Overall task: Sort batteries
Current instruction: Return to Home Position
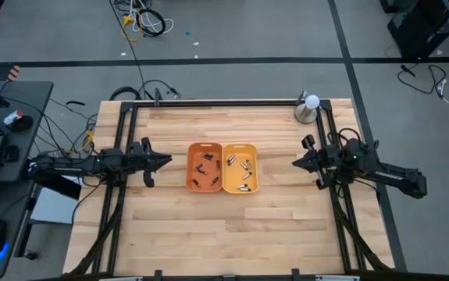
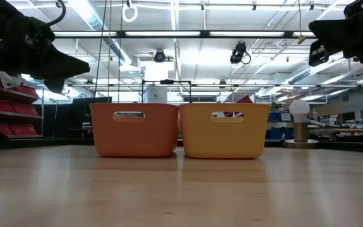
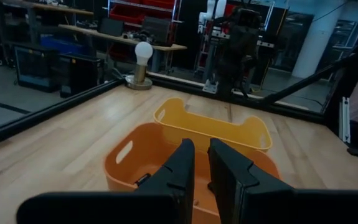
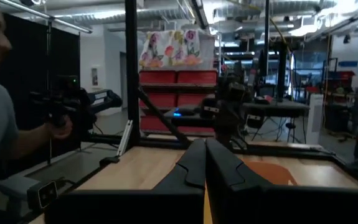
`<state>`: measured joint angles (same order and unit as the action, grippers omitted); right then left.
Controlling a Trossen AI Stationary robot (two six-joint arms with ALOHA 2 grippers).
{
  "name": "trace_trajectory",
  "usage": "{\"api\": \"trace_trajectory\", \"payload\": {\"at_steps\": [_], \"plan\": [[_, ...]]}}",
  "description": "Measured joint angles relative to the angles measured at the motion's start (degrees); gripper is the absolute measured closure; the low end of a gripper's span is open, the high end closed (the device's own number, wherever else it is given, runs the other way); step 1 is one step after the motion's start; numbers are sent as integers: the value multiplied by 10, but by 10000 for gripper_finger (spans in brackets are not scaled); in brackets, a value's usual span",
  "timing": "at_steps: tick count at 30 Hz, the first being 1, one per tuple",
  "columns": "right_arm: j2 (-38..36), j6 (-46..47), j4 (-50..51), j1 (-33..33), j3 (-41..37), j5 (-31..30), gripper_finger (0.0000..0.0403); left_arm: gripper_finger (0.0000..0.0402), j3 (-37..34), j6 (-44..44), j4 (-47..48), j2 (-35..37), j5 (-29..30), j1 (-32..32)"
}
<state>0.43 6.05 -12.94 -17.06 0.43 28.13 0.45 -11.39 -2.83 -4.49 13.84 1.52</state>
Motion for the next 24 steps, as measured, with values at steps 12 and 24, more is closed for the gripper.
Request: {"api": "trace_trajectory", "payload": {"at_steps": [12,24], "plan": [[0,45,-50,0,0,0,400,356,0,4,-4,0,-1,0],[0,43,-50,0,0,0,402,356,0,4,-4,0,-1,0]]}}
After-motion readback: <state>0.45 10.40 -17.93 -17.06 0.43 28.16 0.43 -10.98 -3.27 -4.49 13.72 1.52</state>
